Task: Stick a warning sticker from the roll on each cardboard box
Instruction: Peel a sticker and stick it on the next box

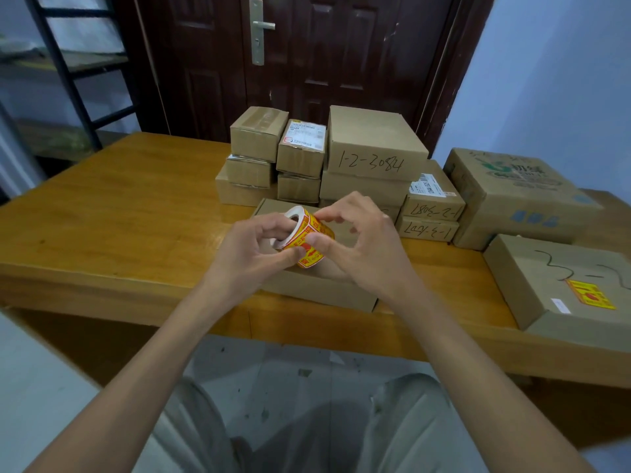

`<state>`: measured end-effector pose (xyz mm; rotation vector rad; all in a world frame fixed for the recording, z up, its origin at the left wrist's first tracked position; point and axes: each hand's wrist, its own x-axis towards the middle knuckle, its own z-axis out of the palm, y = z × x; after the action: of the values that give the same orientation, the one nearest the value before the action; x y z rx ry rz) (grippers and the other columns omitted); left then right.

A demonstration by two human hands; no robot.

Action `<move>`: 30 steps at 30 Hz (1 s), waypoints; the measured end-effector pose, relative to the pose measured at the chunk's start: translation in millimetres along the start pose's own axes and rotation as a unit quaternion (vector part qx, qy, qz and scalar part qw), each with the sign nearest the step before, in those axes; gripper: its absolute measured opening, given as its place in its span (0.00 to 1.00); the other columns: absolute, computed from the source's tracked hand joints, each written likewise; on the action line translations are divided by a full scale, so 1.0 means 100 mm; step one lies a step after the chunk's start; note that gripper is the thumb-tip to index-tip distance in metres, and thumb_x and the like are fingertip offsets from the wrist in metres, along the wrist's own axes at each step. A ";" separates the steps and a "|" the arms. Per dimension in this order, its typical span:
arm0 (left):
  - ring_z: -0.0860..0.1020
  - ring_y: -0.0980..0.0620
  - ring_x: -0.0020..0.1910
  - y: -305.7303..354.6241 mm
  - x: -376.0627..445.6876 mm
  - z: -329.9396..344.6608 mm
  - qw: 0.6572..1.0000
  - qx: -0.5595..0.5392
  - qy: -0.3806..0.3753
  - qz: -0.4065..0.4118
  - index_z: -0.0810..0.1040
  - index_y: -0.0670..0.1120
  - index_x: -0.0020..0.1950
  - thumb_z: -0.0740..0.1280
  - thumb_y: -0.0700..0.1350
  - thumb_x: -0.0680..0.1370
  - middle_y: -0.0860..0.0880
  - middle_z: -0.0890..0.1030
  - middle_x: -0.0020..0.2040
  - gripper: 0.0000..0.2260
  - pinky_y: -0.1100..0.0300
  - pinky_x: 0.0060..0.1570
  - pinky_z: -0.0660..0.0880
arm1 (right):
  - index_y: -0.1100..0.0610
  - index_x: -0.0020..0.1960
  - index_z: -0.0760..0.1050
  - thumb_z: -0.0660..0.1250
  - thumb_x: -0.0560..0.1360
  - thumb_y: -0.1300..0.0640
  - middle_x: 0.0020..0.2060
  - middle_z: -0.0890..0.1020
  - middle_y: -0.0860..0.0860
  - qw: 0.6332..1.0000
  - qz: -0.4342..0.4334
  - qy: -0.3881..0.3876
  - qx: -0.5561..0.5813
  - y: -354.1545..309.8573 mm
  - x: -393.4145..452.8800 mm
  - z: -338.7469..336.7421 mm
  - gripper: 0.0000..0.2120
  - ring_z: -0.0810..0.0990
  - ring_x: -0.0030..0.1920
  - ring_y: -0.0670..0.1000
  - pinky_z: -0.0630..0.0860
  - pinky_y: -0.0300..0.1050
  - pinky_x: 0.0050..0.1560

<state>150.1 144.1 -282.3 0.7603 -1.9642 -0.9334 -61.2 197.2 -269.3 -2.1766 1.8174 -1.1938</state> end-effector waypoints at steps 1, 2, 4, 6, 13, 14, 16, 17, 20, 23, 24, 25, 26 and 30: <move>0.84 0.54 0.55 0.00 -0.01 0.00 1.000 0.011 0.000 0.002 0.86 0.49 0.53 0.76 0.52 0.75 0.54 0.87 0.51 0.11 0.56 0.58 0.79 | 0.45 0.62 0.82 0.68 0.76 0.32 0.55 0.78 0.39 1.000 -0.005 -0.005 -0.004 -0.02 -0.02 0.00 0.23 0.76 0.59 0.43 0.78 0.44 0.52; 0.84 0.54 0.55 -0.01 -0.02 -0.01 1.000 0.023 0.000 0.002 0.86 0.49 0.53 0.75 0.56 0.74 0.54 0.87 0.50 0.13 0.54 0.58 0.79 | 0.45 0.62 0.82 0.69 0.75 0.31 0.55 0.78 0.39 1.000 -0.007 -0.005 -0.004 -0.04 -0.04 0.02 0.23 0.76 0.59 0.43 0.79 0.45 0.52; 0.83 0.54 0.55 -0.02 -0.03 -0.02 0.999 0.040 -0.001 -0.001 0.86 0.50 0.52 0.75 0.58 0.73 0.55 0.87 0.50 0.14 0.51 0.58 0.79 | 0.45 0.60 0.82 0.71 0.75 0.33 0.54 0.78 0.38 1.000 -0.009 0.006 0.003 -0.06 -0.06 0.04 0.21 0.77 0.58 0.43 0.80 0.47 0.51; 0.83 0.56 0.55 -0.02 -0.05 -0.02 0.999 0.042 -0.008 -0.002 0.86 0.49 0.52 0.76 0.54 0.74 0.55 0.87 0.51 0.12 0.53 0.58 0.79 | 0.47 0.58 0.83 0.74 0.76 0.37 0.53 0.79 0.39 0.999 -0.023 0.024 0.001 -0.07 -0.07 0.04 0.18 0.77 0.56 0.43 0.79 0.48 0.50; 0.80 0.56 0.56 -0.09 -0.05 -0.06 0.997 0.072 -0.013 0.003 0.87 0.51 0.53 0.77 0.56 0.74 0.55 0.85 0.52 0.12 0.56 0.54 0.77 | 0.50 0.57 0.84 0.74 0.77 0.42 0.51 0.80 0.43 0.997 -0.066 0.030 0.000 -0.12 -0.11 -0.01 0.15 0.78 0.53 0.45 0.78 0.53 0.49; 0.79 0.56 0.57 -0.10 -0.06 -0.06 0.997 0.074 -0.010 0.004 0.87 0.51 0.52 0.78 0.53 0.75 0.55 0.85 0.52 0.10 0.54 0.55 0.77 | 0.50 0.59 0.85 0.73 0.78 0.42 0.51 0.80 0.43 0.997 -0.069 0.032 -0.004 -0.12 -0.12 -0.02 0.15 0.78 0.53 0.45 0.79 0.53 0.49; 0.80 0.56 0.55 -0.10 -0.07 -0.05 0.997 0.083 0.002 0.009 0.87 0.51 0.52 0.77 0.53 0.74 0.55 0.85 0.51 0.10 0.54 0.54 0.78 | 0.50 0.61 0.85 0.72 0.79 0.43 0.50 0.79 0.43 0.997 -0.072 0.040 -0.011 -0.11 -0.15 -0.03 0.16 0.77 0.52 0.45 0.79 0.53 0.46; 0.80 0.55 0.55 -0.09 -0.07 -0.04 0.996 0.086 0.006 0.013 0.86 0.51 0.51 0.77 0.56 0.74 0.55 0.85 0.51 0.12 0.54 0.54 0.78 | 0.50 0.62 0.85 0.71 0.79 0.43 0.49 0.78 0.43 0.996 -0.072 0.042 -0.010 -0.12 -0.16 -0.03 0.16 0.77 0.52 0.45 0.79 0.53 0.45; 0.79 0.57 0.54 -0.08 -0.08 -0.02 0.996 0.085 0.011 0.024 0.86 0.51 0.51 0.73 0.60 0.72 0.58 0.85 0.49 0.15 0.61 0.50 0.75 | 0.50 0.62 0.84 0.72 0.79 0.46 0.49 0.80 0.44 0.997 -0.066 0.037 0.010 -0.14 -0.18 -0.01 0.14 0.80 0.52 0.46 0.80 0.53 0.45; 0.79 0.57 0.55 -0.09 -0.06 -0.02 0.996 0.084 0.011 0.023 0.87 0.49 0.51 0.74 0.59 0.72 0.57 0.85 0.50 0.16 0.63 0.51 0.74 | 0.50 0.56 0.83 0.74 0.79 0.48 0.49 0.82 0.42 0.998 -0.055 0.031 0.024 -0.13 -0.18 -0.02 0.09 0.82 0.52 0.46 0.79 0.52 0.47; 0.79 0.58 0.56 -0.09 -0.06 -0.03 0.996 0.086 0.010 0.020 0.87 0.49 0.51 0.74 0.59 0.72 0.57 0.85 0.51 0.16 0.62 0.51 0.75 | 0.50 0.54 0.83 0.75 0.79 0.49 0.48 0.82 0.42 0.998 -0.052 0.031 0.029 -0.12 -0.18 -0.03 0.07 0.82 0.51 0.46 0.79 0.51 0.47; 0.79 0.58 0.56 -0.10 -0.05 -0.03 0.996 0.089 0.009 0.014 0.87 0.49 0.51 0.74 0.59 0.72 0.56 0.85 0.52 0.16 0.61 0.52 0.76 | 0.51 0.53 0.83 0.75 0.79 0.49 0.48 0.83 0.43 0.998 -0.048 0.032 0.035 -0.11 -0.18 -0.04 0.06 0.82 0.51 0.46 0.79 0.51 0.47; 0.79 0.59 0.57 -0.10 -0.05 -0.04 0.996 0.092 0.008 0.008 0.87 0.50 0.52 0.75 0.58 0.72 0.56 0.85 0.53 0.15 0.60 0.53 0.77 | 0.51 0.52 0.84 0.76 0.79 0.50 0.47 0.83 0.43 0.998 -0.043 0.031 0.044 -0.11 -0.18 -0.05 0.06 0.83 0.50 0.47 0.79 0.50 0.48; 0.79 0.60 0.58 -0.11 -0.04 -0.05 0.995 0.097 0.013 -0.003 0.86 0.51 0.53 0.77 0.52 0.74 0.54 0.85 0.55 0.10 0.54 0.56 0.79 | 0.53 0.52 0.86 0.75 0.80 0.52 0.46 0.86 0.43 0.994 -0.010 0.020 0.107 -0.13 -0.17 -0.12 0.05 0.85 0.49 0.47 0.81 0.47 0.49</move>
<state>158.2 139.7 -291.0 0.8843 -2.0501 -0.7395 -58.2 220.4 -262.8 -2.0713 1.5995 -1.3760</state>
